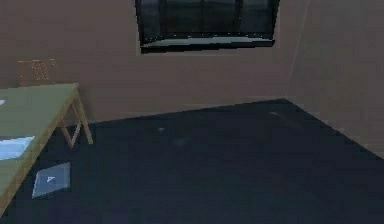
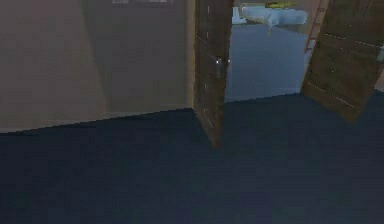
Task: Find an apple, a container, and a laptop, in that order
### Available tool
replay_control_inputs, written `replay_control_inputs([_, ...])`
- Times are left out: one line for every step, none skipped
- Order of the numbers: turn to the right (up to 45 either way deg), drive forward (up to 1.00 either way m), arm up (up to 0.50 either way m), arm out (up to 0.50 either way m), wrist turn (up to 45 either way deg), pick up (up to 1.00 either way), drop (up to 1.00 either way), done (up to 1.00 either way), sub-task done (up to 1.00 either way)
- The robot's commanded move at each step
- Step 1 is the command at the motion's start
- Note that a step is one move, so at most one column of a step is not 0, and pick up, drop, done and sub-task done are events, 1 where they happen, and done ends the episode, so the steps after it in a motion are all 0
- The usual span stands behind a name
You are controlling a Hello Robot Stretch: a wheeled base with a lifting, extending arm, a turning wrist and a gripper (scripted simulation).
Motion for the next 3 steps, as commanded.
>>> replay_control_inputs([0.0,0.15,0.0,0.0,0.0,0.0,0.0,0.0,0.0])
replay_control_inputs([-12.0,0.0,0.0,0.0,0.0,0.0,0.0,0.0,0.0])
replay_control_inputs([0.0,1.0,0.0,0.0,0.0,0.0,0.0,0.0,0.0])
